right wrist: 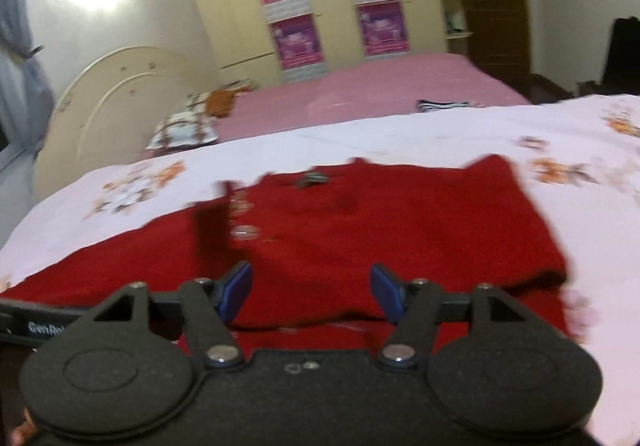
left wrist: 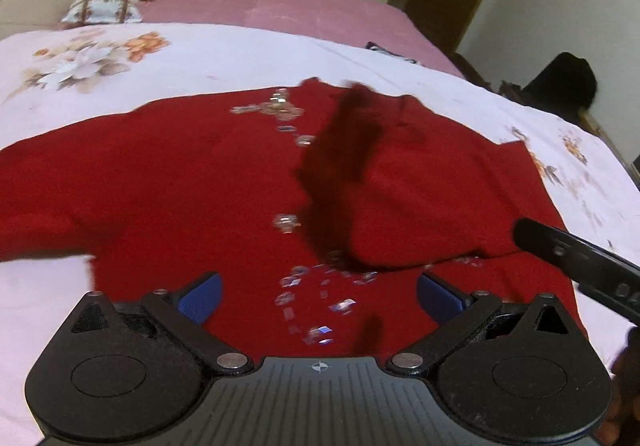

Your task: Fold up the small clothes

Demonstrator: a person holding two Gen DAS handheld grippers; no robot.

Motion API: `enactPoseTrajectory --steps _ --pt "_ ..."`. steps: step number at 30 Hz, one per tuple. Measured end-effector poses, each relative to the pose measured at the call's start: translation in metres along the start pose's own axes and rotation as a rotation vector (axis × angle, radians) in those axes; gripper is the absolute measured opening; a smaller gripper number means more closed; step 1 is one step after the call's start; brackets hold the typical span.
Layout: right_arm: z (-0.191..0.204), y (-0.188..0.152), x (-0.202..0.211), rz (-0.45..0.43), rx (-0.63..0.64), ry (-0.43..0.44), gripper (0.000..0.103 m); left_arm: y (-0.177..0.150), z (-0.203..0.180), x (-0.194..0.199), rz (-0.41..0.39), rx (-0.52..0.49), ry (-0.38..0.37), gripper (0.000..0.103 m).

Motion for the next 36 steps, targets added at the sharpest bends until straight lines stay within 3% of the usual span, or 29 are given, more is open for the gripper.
enactPoseTrajectory --steps 2,3,4,5,9,13,15,23,25,27,32,33,34,36 --pt "-0.015 -0.012 0.005 0.003 -0.030 -0.015 0.065 0.003 -0.004 -0.006 -0.040 0.015 -0.004 0.102" --pt "-0.022 -0.016 0.008 0.007 -0.044 -0.021 0.065 0.007 -0.004 -0.010 -0.063 0.041 -0.021 0.093" --pt "-0.030 -0.022 0.010 0.010 -0.057 -0.028 0.065 0.009 -0.004 -0.014 -0.070 0.064 -0.042 0.072" --pt "-0.036 -0.026 0.012 0.010 -0.070 -0.034 0.065 0.010 -0.003 -0.020 -0.055 0.090 -0.071 0.065" --pt "-0.049 -0.036 0.015 0.014 -0.095 -0.033 0.065 0.014 0.006 -0.032 -0.095 0.174 -0.126 0.055" --pt "-0.060 -0.039 0.011 0.019 -0.080 -0.051 0.065 0.016 0.009 -0.036 -0.123 0.221 -0.130 0.022" --pt "-0.069 -0.042 0.013 0.024 -0.083 -0.065 0.065 0.019 0.011 -0.039 -0.130 0.249 -0.127 0.013" --pt "-0.110 -0.047 0.008 0.060 -0.048 -0.206 0.068 0.048 0.018 -0.011 -0.264 0.299 -0.166 0.009" --pt "-0.110 -0.052 -0.001 0.095 -0.052 -0.184 0.049 0.063 0.025 0.001 -0.297 0.311 -0.177 0.009" --pt "-0.111 -0.055 -0.010 0.118 -0.052 -0.174 0.041 0.072 0.030 0.007 -0.315 0.274 -0.161 0.009" --pt "-0.119 -0.052 -0.028 0.122 -0.061 -0.207 0.044 0.061 0.045 -0.017 -0.234 0.203 -0.081 0.009" --pt "-0.119 -0.054 -0.032 0.127 -0.078 -0.189 0.033 0.056 0.048 -0.027 -0.203 0.179 -0.047 0.009" --pt "-0.122 -0.055 -0.032 0.122 -0.111 -0.173 0.011 0.052 0.051 -0.032 -0.191 0.172 -0.024 0.010" --pt "-0.132 -0.062 -0.028 0.119 -0.191 -0.172 0.011 0.045 0.060 -0.035 -0.190 0.177 0.007 0.010"
Point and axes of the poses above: each gripper's, at about its wrist camera, not at the fingertips, and x roughly against the way its jaws point, z to its left, y to its top, the point moved 10 cm from there along -x, roughly the way its jaws point, and after that the axes turned 15 degrees about x, right-handed, at the moved point
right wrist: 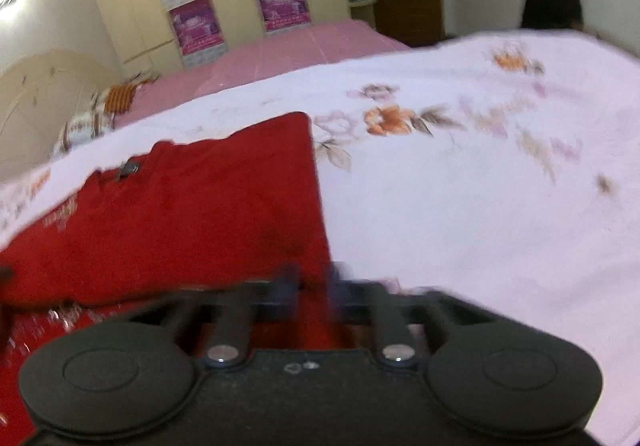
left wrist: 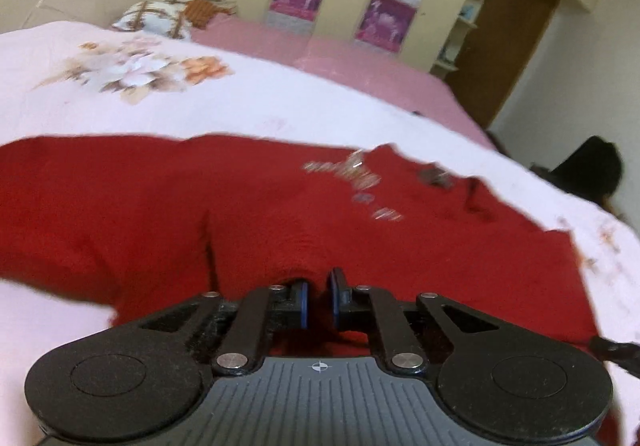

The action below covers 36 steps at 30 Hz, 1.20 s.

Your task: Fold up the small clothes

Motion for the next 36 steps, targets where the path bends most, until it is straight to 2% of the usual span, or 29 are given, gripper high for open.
enactPoseTrajectory --steps 3,5,7,9,11,12,13,17,21,23,24,25,27,28,30,33,36 --pt "-0.012 -0.009 0.003 0.023 -0.017 -0.034 0.007 0.000 0.010 0.009 -0.002 0.015 0.009 0.010" --pt "-0.013 -0.009 0.006 0.033 -0.010 -0.025 0.008 0.002 0.018 0.022 -0.021 0.035 0.039 0.012" --pt "-0.013 -0.002 0.017 0.004 -0.025 -0.005 0.016 0.005 0.029 0.042 -0.071 0.067 0.051 0.012" --pt "-0.009 0.007 0.024 -0.033 0.011 -0.006 0.026 0.011 0.038 0.048 -0.074 0.068 0.073 0.013" --pt "-0.004 0.017 0.021 -0.052 0.036 0.010 0.039 0.016 0.038 0.049 -0.068 0.085 0.056 0.013" --pt "-0.004 0.021 0.016 -0.052 0.040 0.011 0.052 0.019 0.032 0.050 -0.077 0.079 0.041 0.013" --pt "-0.003 0.027 0.011 -0.056 0.040 0.009 0.054 0.022 0.026 0.049 -0.086 0.063 0.028 0.013" --pt "0.001 0.045 -0.019 -0.034 0.002 0.035 0.051 0.016 -0.002 0.031 -0.061 0.003 -0.006 0.013" --pt "0.009 0.062 -0.057 0.006 0.018 0.046 0.049 0.008 -0.001 -0.005 0.000 -0.003 0.046 0.012" --pt "0.012 0.065 -0.072 0.036 -0.012 0.098 0.049 0.008 -0.002 -0.010 -0.018 -0.021 0.047 0.012" --pt "0.013 0.070 -0.077 0.030 -0.012 0.107 0.043 0.008 -0.003 -0.011 -0.018 -0.029 0.051 0.012" --pt "0.013 0.073 -0.080 0.028 -0.007 0.112 0.026 0.008 -0.004 -0.012 -0.016 -0.030 0.056 0.012" --pt "0.010 0.076 -0.081 0.025 -0.051 0.133 0.014 0.008 -0.006 -0.011 -0.013 -0.031 0.065 0.012" --pt "0.008 0.077 -0.080 0.022 -0.075 0.147 0.011 0.008 -0.006 -0.011 -0.013 -0.036 0.067 0.013" --pt "0.006 0.079 -0.073 0.007 -0.100 0.175 0.012 0.007 -0.007 -0.011 -0.015 -0.044 0.067 0.013" --pt "-0.002 0.082 -0.072 -0.005 -0.141 0.195 0.030 0.007 -0.007 -0.010 -0.017 -0.047 0.066 0.013" --pt "-0.007 0.084 -0.083 0.005 -0.163 0.190 0.020 0.008 -0.007 -0.011 -0.020 -0.050 0.065 0.013"
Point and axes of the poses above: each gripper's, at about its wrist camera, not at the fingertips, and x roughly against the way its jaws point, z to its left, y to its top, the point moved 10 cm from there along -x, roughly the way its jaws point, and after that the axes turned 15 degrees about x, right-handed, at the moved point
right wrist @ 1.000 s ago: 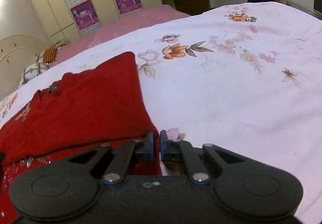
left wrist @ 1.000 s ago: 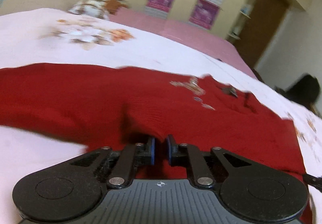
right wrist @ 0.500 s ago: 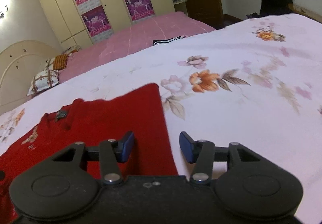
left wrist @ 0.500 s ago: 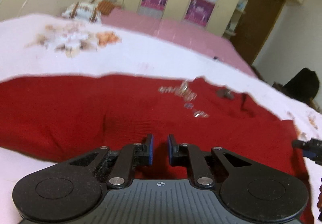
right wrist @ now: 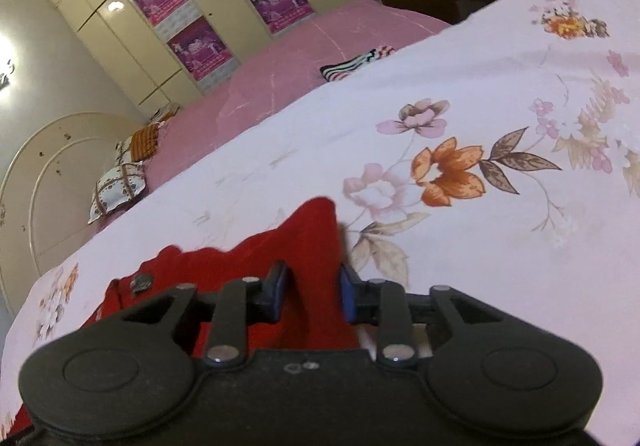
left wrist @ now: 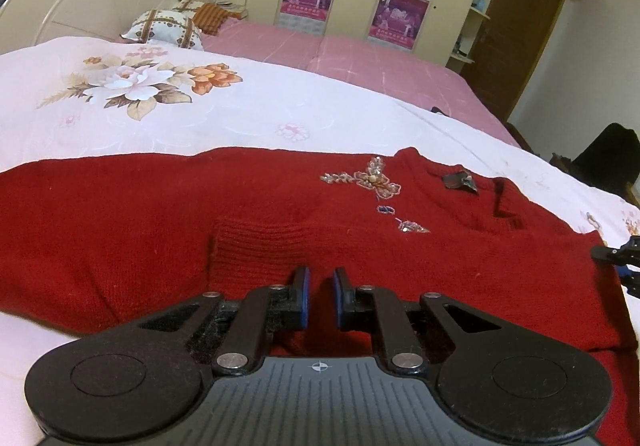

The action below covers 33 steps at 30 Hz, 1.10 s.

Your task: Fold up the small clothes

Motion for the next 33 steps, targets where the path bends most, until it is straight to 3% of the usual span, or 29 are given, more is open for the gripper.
enactPoseTrajectory --steps 2,4,7,9,12,14,17,19,22,24,29,30,31,32,33 --pt "0.002 -0.001 -0.005 0.000 0.034 -0.028 0.011 0.000 0.000 -0.001 -0.006 -0.012 0.001 0.012" --pt "0.010 0.000 -0.003 -0.003 0.125 -0.078 0.008 -0.001 -0.001 0.000 -0.009 -0.022 0.005 0.013" --pt "0.012 0.007 0.015 -0.076 0.299 -0.253 0.007 -0.001 -0.004 0.000 -0.007 -0.030 0.015 0.013" --pt "-0.010 0.001 0.008 -0.029 0.326 -0.390 0.001 -0.001 -0.004 -0.003 -0.022 -0.031 0.026 0.012" --pt "-0.023 -0.004 0.003 -0.016 0.300 -0.340 0.001 0.000 -0.004 -0.004 -0.029 -0.031 0.031 0.012" --pt "-0.023 0.002 0.015 -0.053 0.273 -0.344 0.012 0.000 -0.007 0.001 -0.030 -0.045 0.037 0.013" --pt "-0.001 0.014 0.033 -0.136 0.288 -0.273 0.017 0.000 -0.014 0.013 -0.052 -0.069 0.005 0.013" --pt "0.022 0.017 0.033 -0.158 0.330 -0.207 0.021 -0.005 -0.013 0.006 -0.021 -0.093 0.030 0.012" --pt "0.042 0.001 0.010 -0.080 0.400 -0.169 0.020 -0.005 -0.007 0.001 -0.037 -0.104 0.031 0.013" --pt "0.029 -0.017 -0.015 0.037 0.438 -0.243 0.020 -0.005 -0.008 0.004 -0.021 -0.121 0.039 0.013" --pt "0.036 -0.015 0.005 -0.009 0.363 -0.183 0.029 -0.006 0.004 0.032 0.006 -0.085 0.034 0.014" --pt "0.046 -0.017 0.011 -0.024 0.374 -0.162 0.032 -0.007 0.011 0.038 0.010 -0.066 0.038 0.028" --pt "0.059 -0.021 0.018 -0.033 0.388 -0.140 0.037 -0.008 0.019 0.043 0.014 -0.037 0.048 0.075" --pt "0.069 -0.024 0.022 -0.036 0.397 -0.115 0.040 -0.008 0.028 0.050 0.002 -0.004 0.069 0.097" --pt "0.081 -0.029 0.024 -0.035 0.404 -0.084 0.045 -0.005 0.037 0.062 -0.058 0.025 0.092 0.103"
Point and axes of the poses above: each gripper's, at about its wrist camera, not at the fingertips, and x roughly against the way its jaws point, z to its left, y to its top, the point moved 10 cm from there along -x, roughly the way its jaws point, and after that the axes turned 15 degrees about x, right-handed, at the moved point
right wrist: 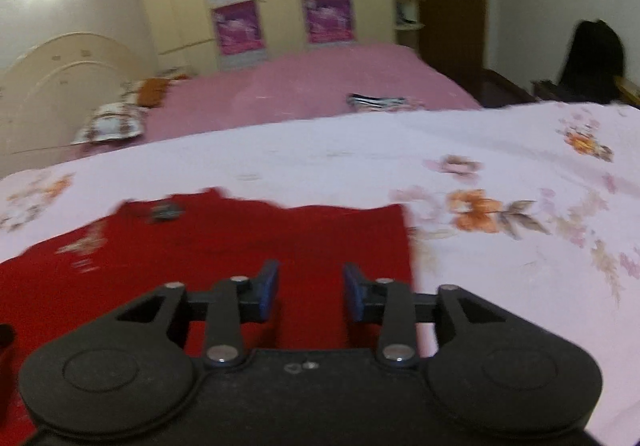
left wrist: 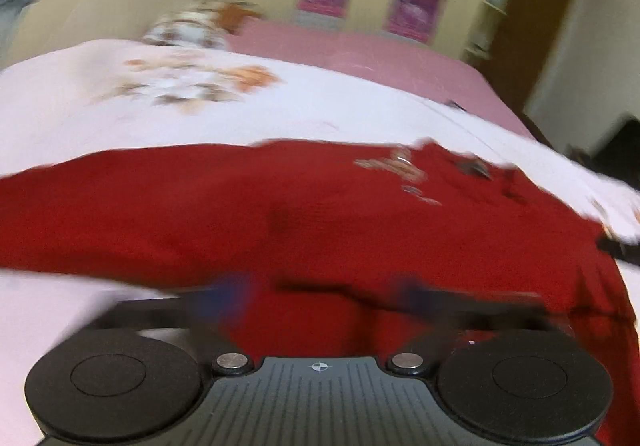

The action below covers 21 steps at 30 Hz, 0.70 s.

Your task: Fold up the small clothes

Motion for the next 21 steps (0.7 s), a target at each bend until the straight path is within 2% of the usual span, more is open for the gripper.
enactPoseTrajectory --steps 1,2,4,7,12,14,16,21 --pt "0.014 0.001 0.002 -0.002 0.003 0.030 0.046 0.004 0.005 0.010 -0.047 0.008 -0.005 0.103" --pt "0.028 0.000 0.009 -0.002 0.000 0.052 0.046 0.006 0.010 0.017 -0.057 0.003 -0.014 0.103" --pt "0.051 -0.001 0.016 -0.002 0.002 0.101 0.046 0.008 0.022 0.025 -0.035 0.001 -0.010 0.103" --pt "0.087 -0.002 0.026 0.003 0.022 0.153 0.046 0.015 0.054 0.038 -0.038 0.062 0.015 0.103" --pt "0.139 0.001 0.038 0.010 0.041 0.224 0.048 0.024 0.126 0.053 -0.026 0.227 0.069 0.102" --pt "0.164 0.002 0.043 0.005 0.066 0.242 0.048 0.027 0.153 0.058 -0.034 0.291 0.087 0.096" --pt "0.183 0.003 0.047 -0.001 0.093 0.250 0.050 0.029 0.182 0.059 -0.024 0.350 0.111 0.085" --pt "0.219 0.003 0.048 -0.006 0.133 0.271 0.051 0.032 0.258 0.060 -0.035 0.551 0.160 0.083"
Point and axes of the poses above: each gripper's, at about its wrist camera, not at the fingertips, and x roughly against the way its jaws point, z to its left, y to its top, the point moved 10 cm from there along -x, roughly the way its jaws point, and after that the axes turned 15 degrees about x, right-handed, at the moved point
